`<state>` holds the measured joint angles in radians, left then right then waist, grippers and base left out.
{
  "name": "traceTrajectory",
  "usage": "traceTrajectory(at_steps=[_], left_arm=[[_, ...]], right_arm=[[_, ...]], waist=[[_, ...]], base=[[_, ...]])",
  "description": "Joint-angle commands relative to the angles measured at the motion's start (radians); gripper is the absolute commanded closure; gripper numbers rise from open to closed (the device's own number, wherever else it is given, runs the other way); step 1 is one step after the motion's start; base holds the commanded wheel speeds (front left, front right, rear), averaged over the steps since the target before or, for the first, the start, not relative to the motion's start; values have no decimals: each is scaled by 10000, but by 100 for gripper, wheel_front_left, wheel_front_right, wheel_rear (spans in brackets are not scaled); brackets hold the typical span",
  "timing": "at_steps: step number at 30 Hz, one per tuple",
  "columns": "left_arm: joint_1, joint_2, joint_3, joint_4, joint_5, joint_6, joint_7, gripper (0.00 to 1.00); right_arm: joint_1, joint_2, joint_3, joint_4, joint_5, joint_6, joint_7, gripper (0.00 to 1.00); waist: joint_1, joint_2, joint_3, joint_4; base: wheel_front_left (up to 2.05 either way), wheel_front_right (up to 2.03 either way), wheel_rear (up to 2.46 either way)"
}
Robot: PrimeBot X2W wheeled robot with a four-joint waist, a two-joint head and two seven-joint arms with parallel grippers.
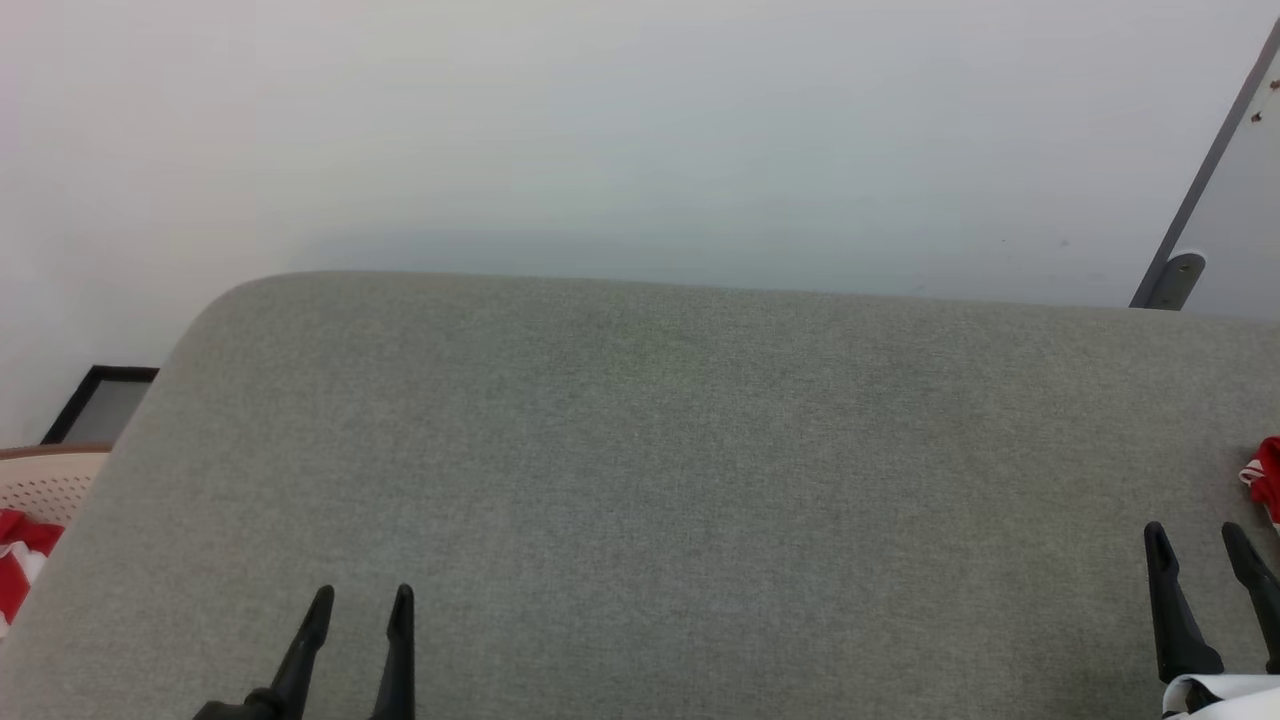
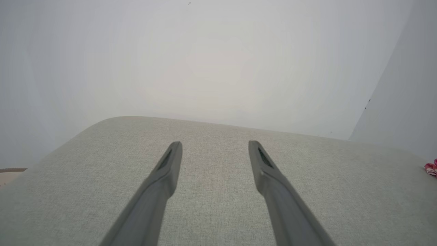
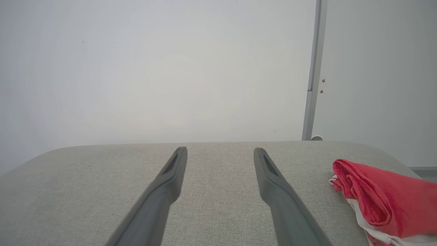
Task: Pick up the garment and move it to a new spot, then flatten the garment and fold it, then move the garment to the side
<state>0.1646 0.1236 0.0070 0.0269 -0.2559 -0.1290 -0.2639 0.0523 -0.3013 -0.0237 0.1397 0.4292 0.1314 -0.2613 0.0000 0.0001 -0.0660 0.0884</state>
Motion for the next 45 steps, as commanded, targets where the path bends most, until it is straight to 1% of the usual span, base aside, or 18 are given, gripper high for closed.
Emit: traceTrajectory(at_steps=[1,5,6,10,26,45], left_arm=[[48,21,12,18,-82,-19,1,0],[-1,24,75,40,-88,-19,1,0],[-4,9,61,48,-70,0,2,100],[91,-76,7,385,-127,0,20,100],[-518,-116,108,767,-3070,2,708,100],[-1116,-187,244,1133,-5886,-8,1414,100]], right_arm=[[134,42,14,-39,38,-16,-45,0],[163,51,30,-70,98,-16,-45,0],[37,15,12,-40,30,0,0,100],[204,240,55,283,72,0,51,100],[-207,711,-161,433,2546,-2,836,100],[-599,1172,-358,583,4956,-4,1592,100]], waist=[[0,-1,2,0],[0,-1,15,4],[0,-1,14,4],[0,-1,17,2],[0,-1,104,-112],[0,-1,206,-247]], base=[[0,0,0],[0,0,0],[0,0,0],[0,0,0],[0,0,0],[0,0,0]])
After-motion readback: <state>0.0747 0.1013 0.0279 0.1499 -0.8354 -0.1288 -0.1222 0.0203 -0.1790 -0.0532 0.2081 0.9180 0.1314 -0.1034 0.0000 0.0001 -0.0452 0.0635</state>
